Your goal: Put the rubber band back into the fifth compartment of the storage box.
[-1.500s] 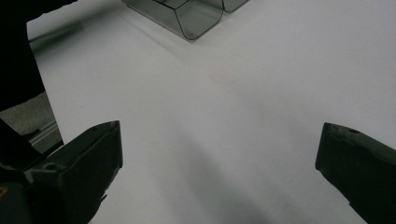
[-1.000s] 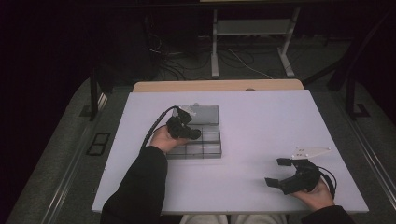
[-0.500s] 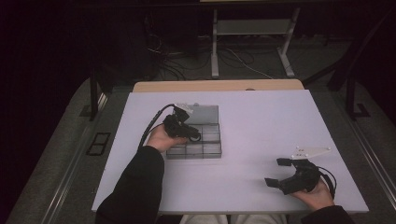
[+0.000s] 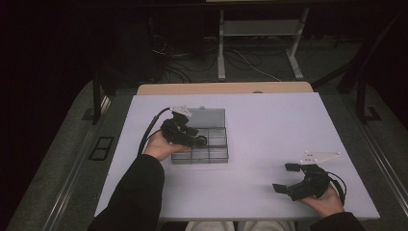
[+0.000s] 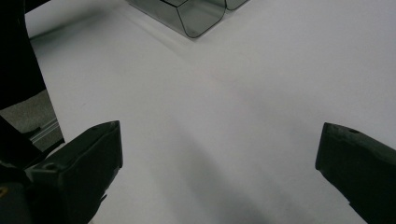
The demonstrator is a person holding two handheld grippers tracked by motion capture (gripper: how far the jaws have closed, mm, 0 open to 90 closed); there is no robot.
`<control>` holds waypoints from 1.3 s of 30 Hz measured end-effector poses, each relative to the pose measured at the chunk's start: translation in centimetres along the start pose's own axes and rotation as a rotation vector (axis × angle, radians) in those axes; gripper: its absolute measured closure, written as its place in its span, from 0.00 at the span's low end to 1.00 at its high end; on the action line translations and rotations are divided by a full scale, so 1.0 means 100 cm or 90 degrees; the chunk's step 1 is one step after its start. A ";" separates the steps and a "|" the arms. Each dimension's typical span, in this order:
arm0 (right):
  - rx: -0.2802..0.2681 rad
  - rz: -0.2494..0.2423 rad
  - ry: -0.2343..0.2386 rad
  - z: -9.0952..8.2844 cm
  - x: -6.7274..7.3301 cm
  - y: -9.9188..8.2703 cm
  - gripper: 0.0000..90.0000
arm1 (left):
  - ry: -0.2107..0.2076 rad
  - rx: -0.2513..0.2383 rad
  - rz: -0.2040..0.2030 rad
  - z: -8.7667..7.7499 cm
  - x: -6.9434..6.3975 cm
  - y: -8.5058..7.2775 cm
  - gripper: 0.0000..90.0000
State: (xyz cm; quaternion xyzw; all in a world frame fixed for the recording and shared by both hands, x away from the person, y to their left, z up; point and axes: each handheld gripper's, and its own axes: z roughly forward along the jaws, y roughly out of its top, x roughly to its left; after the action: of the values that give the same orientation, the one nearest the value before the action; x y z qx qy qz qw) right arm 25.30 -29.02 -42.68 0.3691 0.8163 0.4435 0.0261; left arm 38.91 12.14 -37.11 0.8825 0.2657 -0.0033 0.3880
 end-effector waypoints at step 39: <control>0.005 0.001 -0.002 0.002 0.001 0.000 0.00 | 0.083 -0.151 -0.074 -0.054 -0.045 -0.088 0.00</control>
State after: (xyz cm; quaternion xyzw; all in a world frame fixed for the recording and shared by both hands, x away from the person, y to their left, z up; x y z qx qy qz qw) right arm 25.26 -28.84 -42.77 0.3708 0.8175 0.4399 0.0259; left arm 29.86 18.68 -38.36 0.8117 0.3399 0.0630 0.4708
